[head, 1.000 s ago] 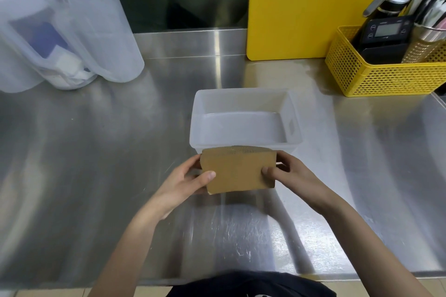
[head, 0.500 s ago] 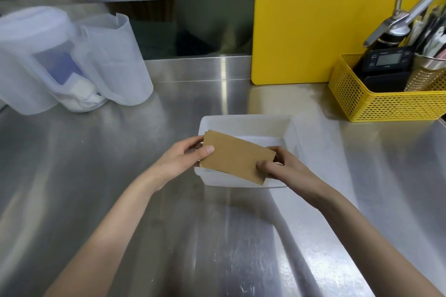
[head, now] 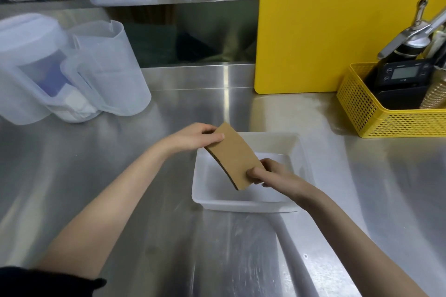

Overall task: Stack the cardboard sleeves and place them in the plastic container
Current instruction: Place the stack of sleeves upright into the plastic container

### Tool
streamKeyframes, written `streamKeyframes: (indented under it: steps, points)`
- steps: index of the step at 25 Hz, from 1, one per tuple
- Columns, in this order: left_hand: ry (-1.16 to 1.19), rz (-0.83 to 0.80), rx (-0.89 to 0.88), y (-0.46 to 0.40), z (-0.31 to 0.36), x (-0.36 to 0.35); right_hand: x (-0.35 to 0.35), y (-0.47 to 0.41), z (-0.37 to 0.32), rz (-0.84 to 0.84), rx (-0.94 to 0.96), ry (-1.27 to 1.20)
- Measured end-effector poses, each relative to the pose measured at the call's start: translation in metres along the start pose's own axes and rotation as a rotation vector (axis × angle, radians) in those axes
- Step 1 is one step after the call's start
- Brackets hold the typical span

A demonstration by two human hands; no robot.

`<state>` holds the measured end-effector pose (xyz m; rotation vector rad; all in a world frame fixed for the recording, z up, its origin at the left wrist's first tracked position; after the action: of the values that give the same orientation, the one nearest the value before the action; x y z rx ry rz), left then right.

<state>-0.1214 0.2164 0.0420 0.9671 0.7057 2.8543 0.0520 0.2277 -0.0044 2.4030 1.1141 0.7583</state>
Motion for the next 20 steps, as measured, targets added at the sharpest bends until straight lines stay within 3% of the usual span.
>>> streamKeyframes:
  steps: [6, 20]
  points:
    - [-0.220, -0.088, 0.097, -0.037, -0.013, -0.016, -0.013, -0.024, 0.015, -0.127, -0.087, 0.059]
    - [-0.422, -0.229, 0.259, -0.069, -0.037, -0.047, -0.047, -0.055, 0.037, -0.300, -0.205, 0.033]
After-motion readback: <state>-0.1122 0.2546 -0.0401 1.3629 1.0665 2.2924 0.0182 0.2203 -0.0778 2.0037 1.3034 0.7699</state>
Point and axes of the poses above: each hand's wrist, its own y-axis away from the middle knuckle, its own x-axis out of the back of the hand, z = x × y, the point moved 8 cm from there along -y, towards the middle knuckle
